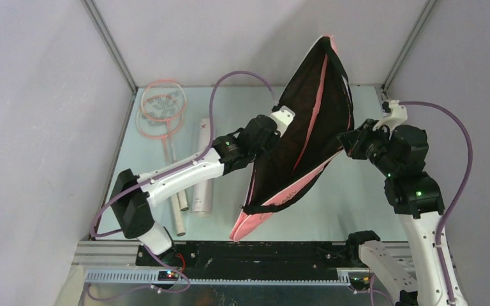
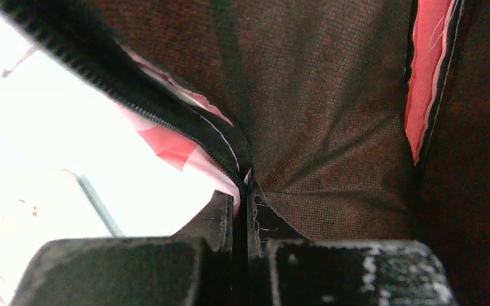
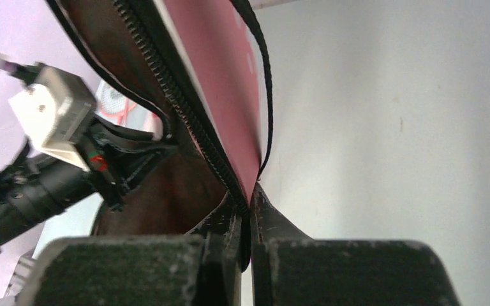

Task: Pack up the badminton gear
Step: Open the racket bag at the center of the board.

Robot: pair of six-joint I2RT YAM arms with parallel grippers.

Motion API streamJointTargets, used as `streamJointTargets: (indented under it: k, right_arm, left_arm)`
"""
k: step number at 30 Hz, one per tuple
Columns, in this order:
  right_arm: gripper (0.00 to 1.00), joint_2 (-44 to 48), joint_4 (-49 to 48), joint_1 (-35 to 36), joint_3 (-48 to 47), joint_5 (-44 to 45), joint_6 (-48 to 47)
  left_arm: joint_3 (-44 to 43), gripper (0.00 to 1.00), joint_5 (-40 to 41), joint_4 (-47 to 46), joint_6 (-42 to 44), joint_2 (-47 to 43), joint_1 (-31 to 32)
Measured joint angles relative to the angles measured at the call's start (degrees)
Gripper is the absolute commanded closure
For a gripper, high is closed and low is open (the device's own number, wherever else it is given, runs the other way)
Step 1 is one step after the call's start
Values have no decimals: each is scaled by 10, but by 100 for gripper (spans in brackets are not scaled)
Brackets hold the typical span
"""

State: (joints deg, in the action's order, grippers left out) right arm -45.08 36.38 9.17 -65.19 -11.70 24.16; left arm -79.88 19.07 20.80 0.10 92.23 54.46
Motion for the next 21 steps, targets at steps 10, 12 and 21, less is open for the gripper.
streamJointTargets:
  k: [10,12,21]
  right_arm:
    - [31,23,-43,-41,58,-84,-6]
    - [26,24,-81,-36,75,-137,-5]
    - [19,28,-139,97,89,-146,-71]
  left_arm:
    - [-94,100,55,37,24,-47,-19]
    - [-123,100,77,59,23,-60,-24]
    - [-136,100,142,101,66,-161,-59]
